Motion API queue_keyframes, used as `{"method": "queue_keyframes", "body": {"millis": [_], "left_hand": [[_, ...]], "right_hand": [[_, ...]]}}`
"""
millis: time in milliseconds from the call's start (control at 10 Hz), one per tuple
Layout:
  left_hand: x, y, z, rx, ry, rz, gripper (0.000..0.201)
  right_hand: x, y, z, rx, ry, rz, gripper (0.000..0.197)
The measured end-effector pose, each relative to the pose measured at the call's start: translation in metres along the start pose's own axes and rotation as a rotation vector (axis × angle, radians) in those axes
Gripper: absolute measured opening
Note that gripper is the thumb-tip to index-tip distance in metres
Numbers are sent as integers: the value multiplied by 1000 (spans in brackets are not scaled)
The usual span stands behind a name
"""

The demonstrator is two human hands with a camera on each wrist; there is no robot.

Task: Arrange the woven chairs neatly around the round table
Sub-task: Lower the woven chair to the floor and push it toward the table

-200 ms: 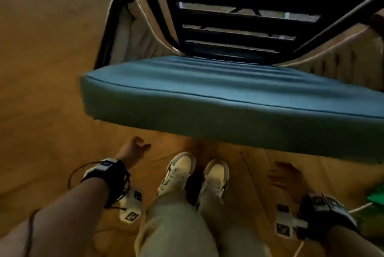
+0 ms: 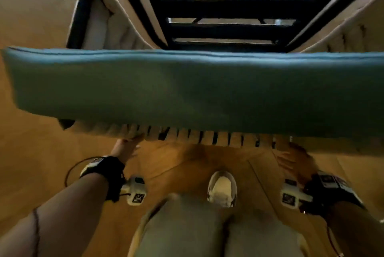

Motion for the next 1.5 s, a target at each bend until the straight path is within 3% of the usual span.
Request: {"method": "queue_keyframes", "body": {"millis": [100, 200, 300, 400, 500, 600, 700, 800, 900, 1100, 1400, 1500], "left_hand": [[11, 1, 20, 80, 97, -157, 37], [26, 11, 33, 221, 193, -270, 31], [36, 30, 40, 246, 264, -265, 25], [41, 38, 47, 261, 296, -234, 88], [50, 35, 55, 286, 323, -174, 116], [57, 34, 59, 275, 306, -220, 85], [61, 36, 66, 272, 292, -357, 25], [64, 35, 63, 301, 260, -402, 17], [60, 31, 55, 293, 216, -405, 15], [42, 9, 0, 270, 165, -364, 12], [26, -39, -165, 155, 70, -356, 22], [34, -66, -232, 121, 30, -416, 50]], "right_hand": [[-4, -9, 34, -64, 30, 141, 13], [-2, -15, 57, -183, 17, 195, 28], [5, -22, 71, -259, -15, 243, 5], [12, -44, 105, -265, 32, 199, 38], [18, -55, 118, -261, 10, 212, 36], [9, -60, 128, -238, -34, 134, 120], [1, -62, 141, -250, 3, 118, 156], [13, -56, 127, -267, 32, 164, 143], [31, -48, 100, -266, 28, 286, 41], [38, -45, 42, -242, 23, 365, 54], [37, -14, -133, -174, 20, 284, 25], [38, 11, -202, -135, 20, 268, 57]]}}
Point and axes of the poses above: each hand's wrist, its own z-axis towards the middle knuckle, its own x-axis out of the palm, y = z × x, the point moved 8 cm from there along z, towards the middle knuckle, and after that the axes turned 14 degrees about y, right-handed, at the moved point
